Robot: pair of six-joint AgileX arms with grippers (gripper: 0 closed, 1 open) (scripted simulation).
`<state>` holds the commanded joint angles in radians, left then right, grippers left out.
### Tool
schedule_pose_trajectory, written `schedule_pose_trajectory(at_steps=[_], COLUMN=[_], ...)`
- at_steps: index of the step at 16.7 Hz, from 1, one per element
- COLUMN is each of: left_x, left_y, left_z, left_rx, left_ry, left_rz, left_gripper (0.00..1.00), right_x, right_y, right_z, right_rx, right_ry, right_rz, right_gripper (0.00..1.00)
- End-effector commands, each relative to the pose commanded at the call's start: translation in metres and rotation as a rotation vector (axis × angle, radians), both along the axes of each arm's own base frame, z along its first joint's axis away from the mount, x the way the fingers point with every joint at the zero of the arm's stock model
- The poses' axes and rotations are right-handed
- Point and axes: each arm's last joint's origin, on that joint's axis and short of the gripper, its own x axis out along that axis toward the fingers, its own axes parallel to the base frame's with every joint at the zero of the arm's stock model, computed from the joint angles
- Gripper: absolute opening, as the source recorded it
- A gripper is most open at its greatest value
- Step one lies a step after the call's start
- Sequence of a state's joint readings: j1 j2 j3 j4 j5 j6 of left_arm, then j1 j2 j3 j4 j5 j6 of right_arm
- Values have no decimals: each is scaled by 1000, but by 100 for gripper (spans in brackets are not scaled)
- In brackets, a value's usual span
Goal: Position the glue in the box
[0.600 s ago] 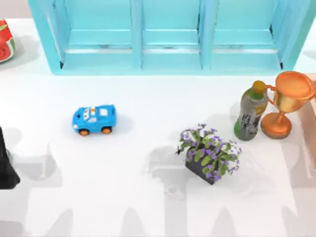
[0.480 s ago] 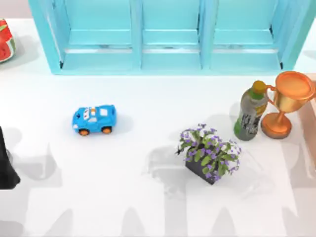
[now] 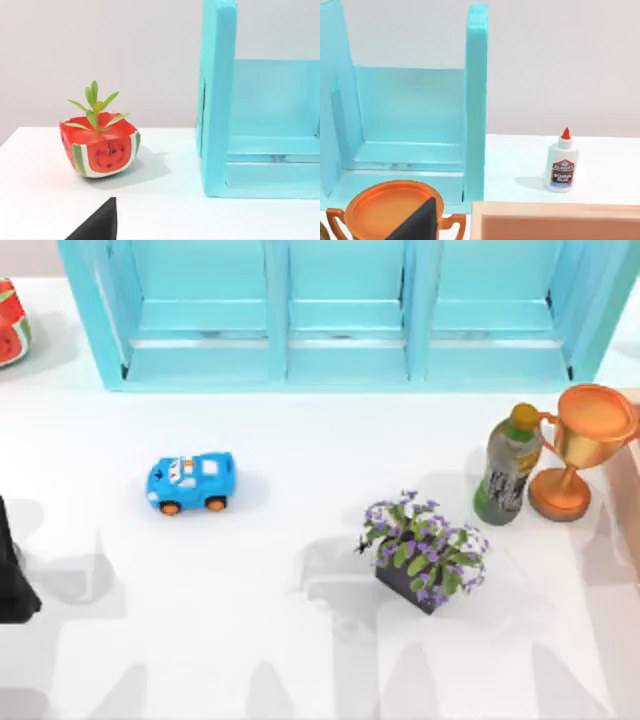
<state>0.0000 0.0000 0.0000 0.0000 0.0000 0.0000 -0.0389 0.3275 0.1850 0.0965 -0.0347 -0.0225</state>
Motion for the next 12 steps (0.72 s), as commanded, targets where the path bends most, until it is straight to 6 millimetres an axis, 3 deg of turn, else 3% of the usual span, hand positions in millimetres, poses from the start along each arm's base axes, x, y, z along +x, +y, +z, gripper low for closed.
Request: schedule_pose_trajectory(at_steps=[3,7,9,12], left_x=[0,0,0,0], left_y=[0,0,0,0], left_z=[0,0,0,0], left_rx=[0,0,0,0], left_ry=[0,0,0,0], left_rz=[0,0,0,0], left_gripper=[100,100,100,100], right_x=[28,92,132,192], right_y=[-4,-16,-25,-40], right_z=[27,48,46,24], right_rx=[-13,-24,-26,-24], right_ry=[40,118,165,243], right_rz=[-5,-12,-14,-14], right_gripper=[100,100,100,100])
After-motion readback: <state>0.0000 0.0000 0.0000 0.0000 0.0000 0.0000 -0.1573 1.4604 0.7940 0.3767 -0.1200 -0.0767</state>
